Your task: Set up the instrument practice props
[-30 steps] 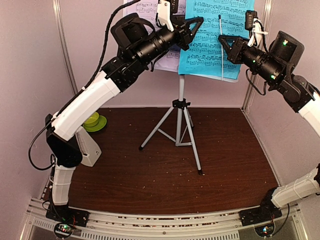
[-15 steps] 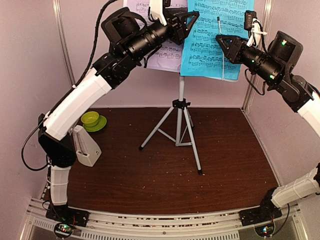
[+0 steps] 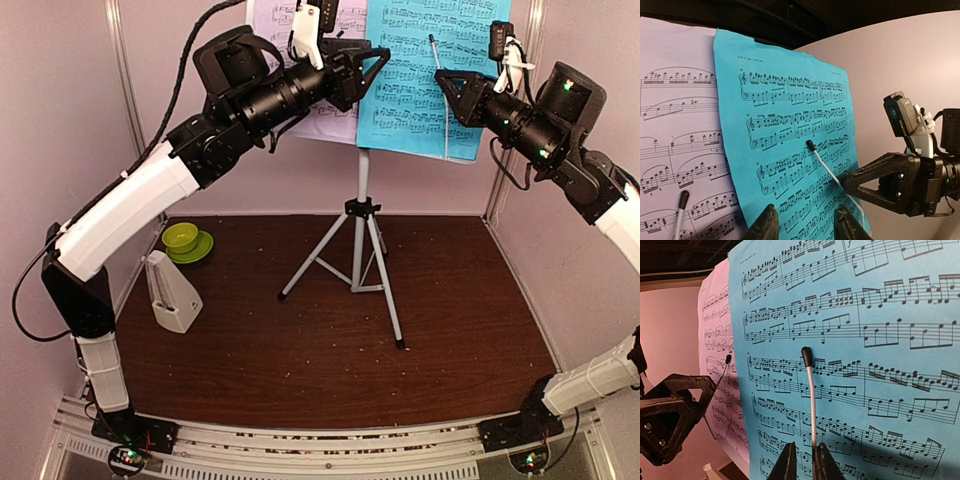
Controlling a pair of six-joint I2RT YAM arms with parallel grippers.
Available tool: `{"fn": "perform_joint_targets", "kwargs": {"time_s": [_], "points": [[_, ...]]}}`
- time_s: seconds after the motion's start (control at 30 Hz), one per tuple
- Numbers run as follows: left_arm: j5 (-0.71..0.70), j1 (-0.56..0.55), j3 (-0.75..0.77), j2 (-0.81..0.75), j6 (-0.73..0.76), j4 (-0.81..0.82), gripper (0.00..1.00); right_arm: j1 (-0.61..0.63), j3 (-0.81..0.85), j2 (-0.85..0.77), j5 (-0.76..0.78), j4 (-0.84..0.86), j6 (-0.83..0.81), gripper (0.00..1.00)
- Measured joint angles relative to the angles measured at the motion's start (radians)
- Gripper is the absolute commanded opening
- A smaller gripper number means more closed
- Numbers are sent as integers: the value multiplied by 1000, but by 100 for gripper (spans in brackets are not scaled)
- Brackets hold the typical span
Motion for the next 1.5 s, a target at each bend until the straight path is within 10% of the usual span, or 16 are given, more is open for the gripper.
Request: {"fn": "perform_joint_targets", "kwargs": {"time_s": [0.57, 1.1, 1.5], "points": [[-127, -9, -139, -75, -58, -33, 46, 0, 0, -8, 0, 1, -11, 13], [-111, -9, 103, 44, -54, -130, 47, 0, -5, -28, -3, 3, -16, 50], [-151, -8, -201, -267, -68, -151, 57, 0, 7, -109, -51, -36, -4, 82]]}}
